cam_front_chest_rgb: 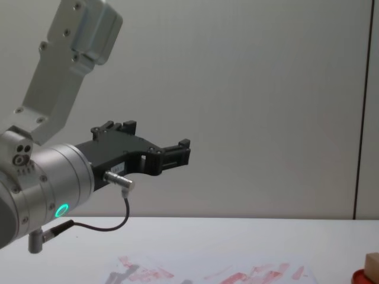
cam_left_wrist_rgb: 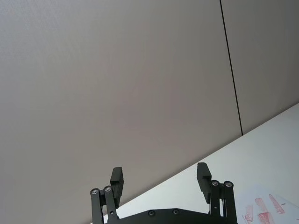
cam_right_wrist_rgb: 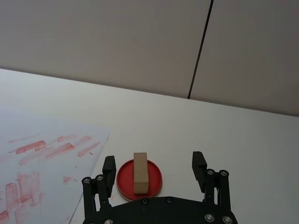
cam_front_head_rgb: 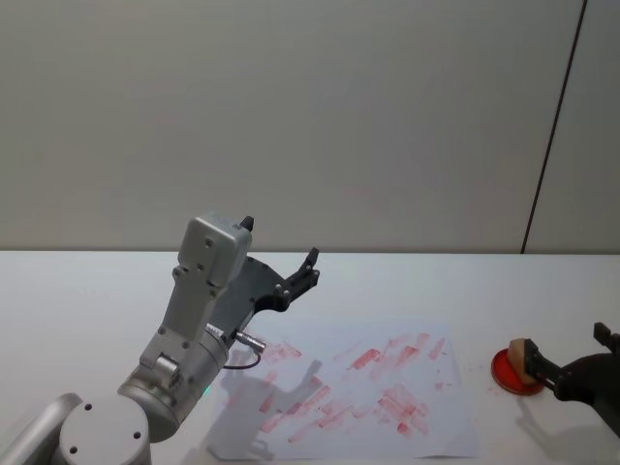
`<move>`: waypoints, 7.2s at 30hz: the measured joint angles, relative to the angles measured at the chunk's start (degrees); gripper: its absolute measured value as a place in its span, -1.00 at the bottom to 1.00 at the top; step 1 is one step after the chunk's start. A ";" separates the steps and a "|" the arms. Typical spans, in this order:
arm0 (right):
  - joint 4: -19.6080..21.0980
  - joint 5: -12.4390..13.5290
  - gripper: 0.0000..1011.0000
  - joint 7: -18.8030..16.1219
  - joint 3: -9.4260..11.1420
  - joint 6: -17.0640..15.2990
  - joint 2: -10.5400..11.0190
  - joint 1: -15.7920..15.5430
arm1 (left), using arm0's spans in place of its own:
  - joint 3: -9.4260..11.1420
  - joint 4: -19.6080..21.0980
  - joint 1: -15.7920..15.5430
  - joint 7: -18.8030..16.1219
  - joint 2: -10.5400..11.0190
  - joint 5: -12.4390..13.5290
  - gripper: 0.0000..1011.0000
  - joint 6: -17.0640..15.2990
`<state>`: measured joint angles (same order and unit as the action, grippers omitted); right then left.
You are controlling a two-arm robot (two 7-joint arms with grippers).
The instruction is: Use the one hand to pick up the stamp and affix it onto the A4 paper.
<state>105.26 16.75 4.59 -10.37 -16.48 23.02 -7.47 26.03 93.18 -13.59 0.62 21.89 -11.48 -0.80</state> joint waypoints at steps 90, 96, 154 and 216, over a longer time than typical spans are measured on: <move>-12.88 -7.18 -0.56 -13.76 -4.35 0.60 -10.17 14.96 | 0.00 0.00 0.00 0.00 0.00 0.00 0.98 0.00; -12.77 -6.26 -0.56 -17.00 -5.39 -1.10 -11.32 15.86 | 0.00 0.00 0.00 0.00 0.00 0.00 0.98 0.00; -14.91 -4.12 -0.56 -19.37 -7.39 -5.09 -13.71 17.61 | 0.00 0.00 0.00 0.00 0.00 0.00 0.98 0.00; -12.25 -4.69 -0.06 -10.78 -0.60 -9.38 -4.75 11.31 | 0.00 0.00 0.00 0.00 0.00 0.00 0.98 0.00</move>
<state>93.01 12.06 -6.18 -10.97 -25.86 18.27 3.84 26.02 93.17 -13.59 0.62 21.89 -11.48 -0.80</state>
